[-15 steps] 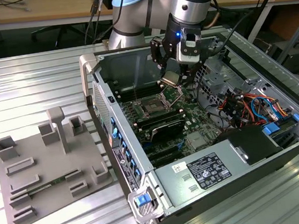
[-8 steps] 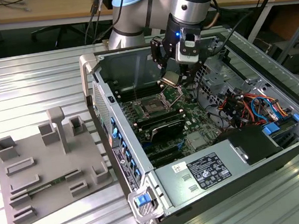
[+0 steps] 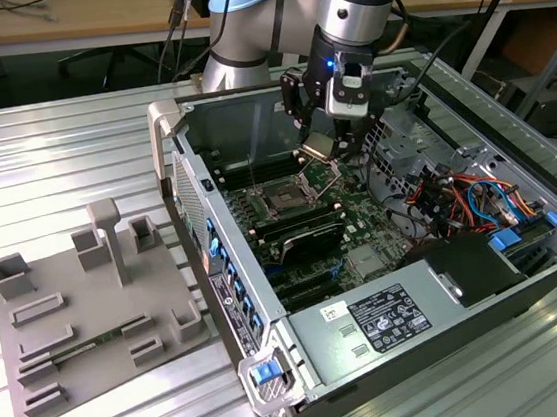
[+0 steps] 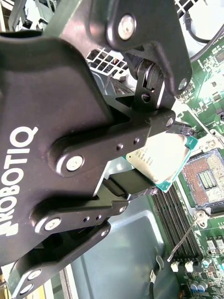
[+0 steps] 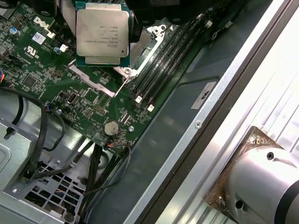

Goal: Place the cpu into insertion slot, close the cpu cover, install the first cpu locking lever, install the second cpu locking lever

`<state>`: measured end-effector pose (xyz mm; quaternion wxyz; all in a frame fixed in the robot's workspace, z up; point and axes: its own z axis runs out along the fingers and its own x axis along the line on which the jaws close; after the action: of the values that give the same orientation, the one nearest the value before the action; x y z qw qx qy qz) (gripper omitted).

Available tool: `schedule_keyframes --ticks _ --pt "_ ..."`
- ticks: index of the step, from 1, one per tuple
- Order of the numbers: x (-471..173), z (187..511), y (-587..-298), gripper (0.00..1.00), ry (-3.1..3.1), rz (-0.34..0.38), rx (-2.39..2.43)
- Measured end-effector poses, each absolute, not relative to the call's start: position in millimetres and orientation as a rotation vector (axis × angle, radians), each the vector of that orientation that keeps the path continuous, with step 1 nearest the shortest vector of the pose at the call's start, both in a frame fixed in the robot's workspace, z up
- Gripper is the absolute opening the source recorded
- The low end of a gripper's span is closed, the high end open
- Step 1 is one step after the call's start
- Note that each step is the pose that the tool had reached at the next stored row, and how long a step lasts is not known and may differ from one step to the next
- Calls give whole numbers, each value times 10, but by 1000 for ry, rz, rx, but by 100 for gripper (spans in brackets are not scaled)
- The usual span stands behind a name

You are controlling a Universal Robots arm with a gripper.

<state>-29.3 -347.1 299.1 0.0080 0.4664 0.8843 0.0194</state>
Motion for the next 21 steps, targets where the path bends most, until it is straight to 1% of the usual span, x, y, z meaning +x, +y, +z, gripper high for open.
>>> schedule_keyframes --ticks 21 --pt "-293 2982 -3471 55 2713 60 1548"
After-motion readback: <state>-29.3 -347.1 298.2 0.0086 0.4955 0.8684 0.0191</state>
